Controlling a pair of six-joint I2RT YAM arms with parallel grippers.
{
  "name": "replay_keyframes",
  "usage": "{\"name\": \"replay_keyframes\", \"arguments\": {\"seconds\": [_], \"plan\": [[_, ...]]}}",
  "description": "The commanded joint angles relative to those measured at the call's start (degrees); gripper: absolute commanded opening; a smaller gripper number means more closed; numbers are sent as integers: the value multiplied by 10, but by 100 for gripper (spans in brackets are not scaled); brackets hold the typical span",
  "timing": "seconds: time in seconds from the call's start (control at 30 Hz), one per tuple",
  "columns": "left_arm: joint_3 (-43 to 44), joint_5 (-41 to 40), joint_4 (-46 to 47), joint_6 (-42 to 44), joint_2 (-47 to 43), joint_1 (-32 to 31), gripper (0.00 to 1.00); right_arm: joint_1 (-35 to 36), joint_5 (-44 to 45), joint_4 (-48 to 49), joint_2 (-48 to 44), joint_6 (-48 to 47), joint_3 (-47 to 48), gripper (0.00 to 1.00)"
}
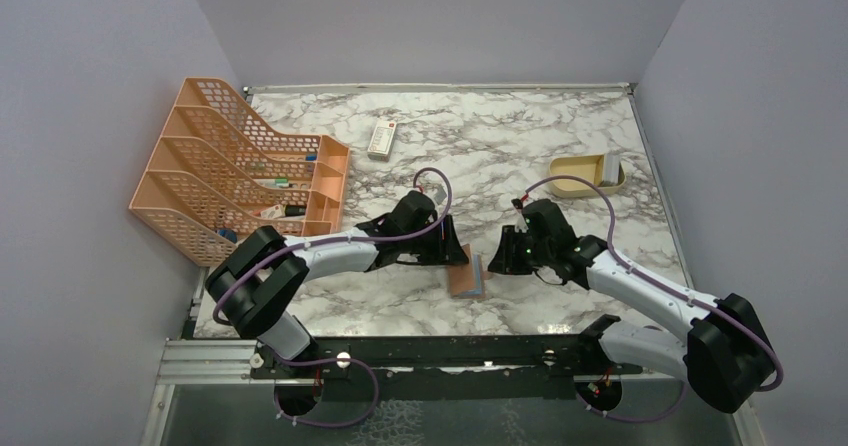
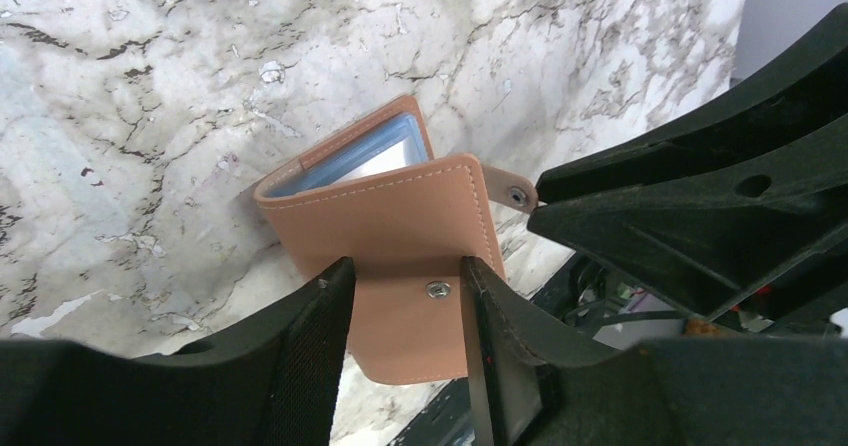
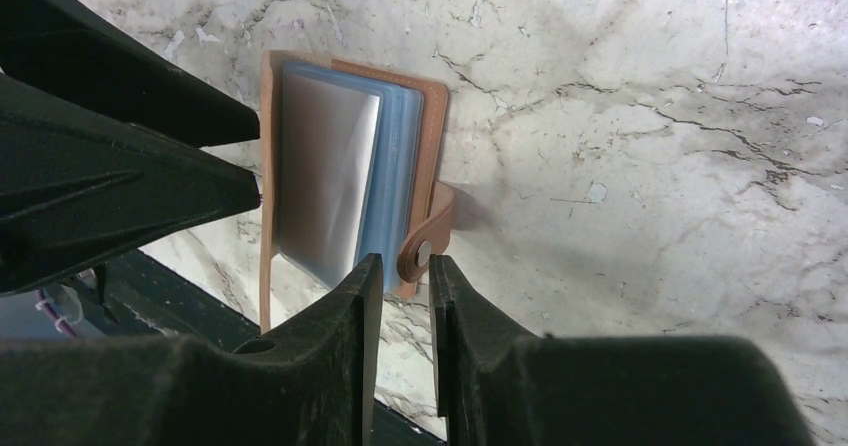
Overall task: Put the credit cards into the card holder
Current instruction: Close the card holder at the center of the board.
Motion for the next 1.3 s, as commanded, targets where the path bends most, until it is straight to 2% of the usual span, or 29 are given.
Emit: {"name": "replay_keyframes", "arguments": {"seconds": [0.0,0.17,0.27,0.5,0.93,1.27], "plan": [[16,8,-10,17,17,-2,41,4,-2,7,-1,3,-7,21],[10,21,11,12,35,-2,29,4,-5,12,5,2,-8,15],[9,28,18,11,48,-3,27,4,-9,13,7,3,-5,11],[10,35,20,14,70,-2,26,4,-30,34,2,10,-4,4],[-2,42,34,6,76,-2,25,4,-96,114,61,35,-18,3],[-9,48,53,-2,77,-3,25,4,-113,130,92,36,-23,3]]}}
